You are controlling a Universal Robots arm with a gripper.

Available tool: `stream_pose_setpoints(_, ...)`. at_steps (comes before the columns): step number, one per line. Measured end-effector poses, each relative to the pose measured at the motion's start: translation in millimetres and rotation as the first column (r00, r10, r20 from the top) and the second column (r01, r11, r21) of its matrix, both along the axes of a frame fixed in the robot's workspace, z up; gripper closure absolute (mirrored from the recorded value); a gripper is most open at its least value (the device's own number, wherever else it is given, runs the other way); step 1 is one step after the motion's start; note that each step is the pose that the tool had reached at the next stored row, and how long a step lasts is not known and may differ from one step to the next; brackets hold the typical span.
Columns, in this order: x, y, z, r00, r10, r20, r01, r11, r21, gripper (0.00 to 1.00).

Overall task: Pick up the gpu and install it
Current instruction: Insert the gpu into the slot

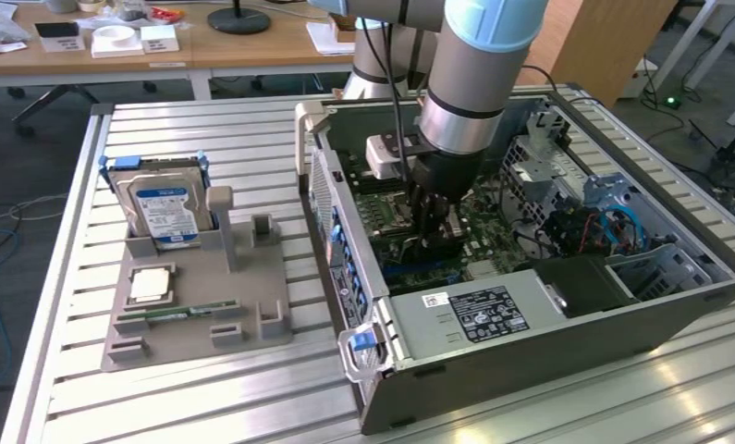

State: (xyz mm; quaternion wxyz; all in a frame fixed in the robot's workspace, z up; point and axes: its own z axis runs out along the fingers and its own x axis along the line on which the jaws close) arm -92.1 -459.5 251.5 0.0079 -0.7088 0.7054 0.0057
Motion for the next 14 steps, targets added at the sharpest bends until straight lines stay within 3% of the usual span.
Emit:
stream_pose_setpoints(2,0.0,0.0,0.0,1.0000,0.000,0.0000,0.000,1.0000,-0.0001,0.74)
stream_pose_setpoints(14,-1.5,-0.1,-2.1,1.0000,0.001,-0.0002,-0.001,1.0000,-0.0007,0.75)
